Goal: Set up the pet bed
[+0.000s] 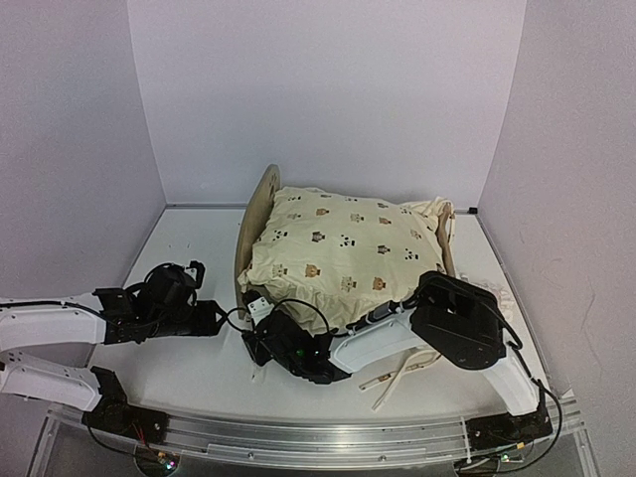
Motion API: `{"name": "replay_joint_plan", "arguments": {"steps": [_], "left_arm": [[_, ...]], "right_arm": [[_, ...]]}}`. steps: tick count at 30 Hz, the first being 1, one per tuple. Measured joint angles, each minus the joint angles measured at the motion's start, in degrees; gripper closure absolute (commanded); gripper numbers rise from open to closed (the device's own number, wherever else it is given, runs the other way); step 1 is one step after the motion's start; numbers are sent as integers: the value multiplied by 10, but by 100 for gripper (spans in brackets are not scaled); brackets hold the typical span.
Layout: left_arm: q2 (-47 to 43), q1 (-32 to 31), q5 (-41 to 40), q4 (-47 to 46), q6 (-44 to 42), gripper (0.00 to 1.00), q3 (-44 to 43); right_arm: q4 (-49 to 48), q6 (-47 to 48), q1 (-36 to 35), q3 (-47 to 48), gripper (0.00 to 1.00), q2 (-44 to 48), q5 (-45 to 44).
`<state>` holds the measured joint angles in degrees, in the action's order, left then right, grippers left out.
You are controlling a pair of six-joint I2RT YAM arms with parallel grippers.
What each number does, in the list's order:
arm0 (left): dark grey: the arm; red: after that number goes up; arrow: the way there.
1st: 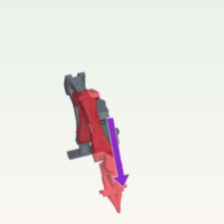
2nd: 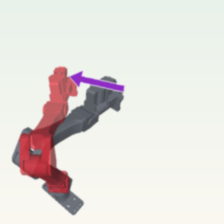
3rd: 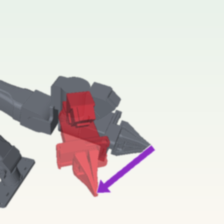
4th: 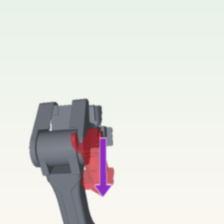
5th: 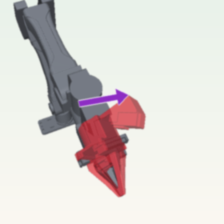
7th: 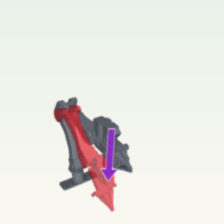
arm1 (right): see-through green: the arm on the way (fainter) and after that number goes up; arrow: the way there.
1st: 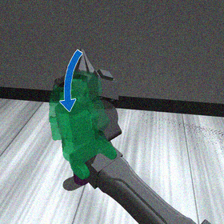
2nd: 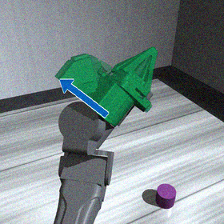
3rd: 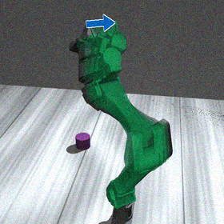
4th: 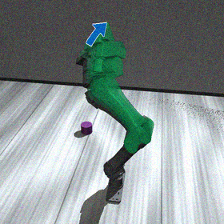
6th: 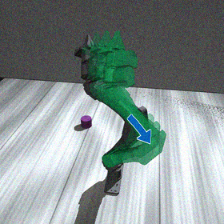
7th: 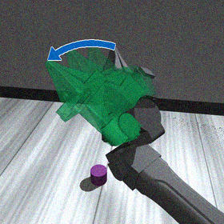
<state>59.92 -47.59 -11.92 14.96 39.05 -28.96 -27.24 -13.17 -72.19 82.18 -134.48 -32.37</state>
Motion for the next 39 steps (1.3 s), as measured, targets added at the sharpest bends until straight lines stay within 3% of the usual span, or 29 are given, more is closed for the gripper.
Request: {"name": "replay_joint_plan", "arguments": {"steps": [8, 16, 21, 24, 32, 39], "left_arm": [[-11, 0, 4, 1, -2, 53, 6], [-27, 0, 4, 2, -10, 55, 6], [-31, 0, 4, 2, -15, 57, 6], [-33, 0, 5, 2, -16, 57, 6], [-33, 0, 15, 2, -18, 58, 6], [-16, 0, 32, 3, -26, 58, 6]], "right_arm": [[6, -1, 15, 64, 41, -64, -36], [-68, 0, 24, 76, 49, -100, -63], [-142, 23, 24, 80, 85, -121, -71], [-185, 33, 25, 67, 98, -126, -68], [-266, -7, 25, -42, 100, -83, -41], [-185, -100, 23, -103, 100, -6, 32]]}}
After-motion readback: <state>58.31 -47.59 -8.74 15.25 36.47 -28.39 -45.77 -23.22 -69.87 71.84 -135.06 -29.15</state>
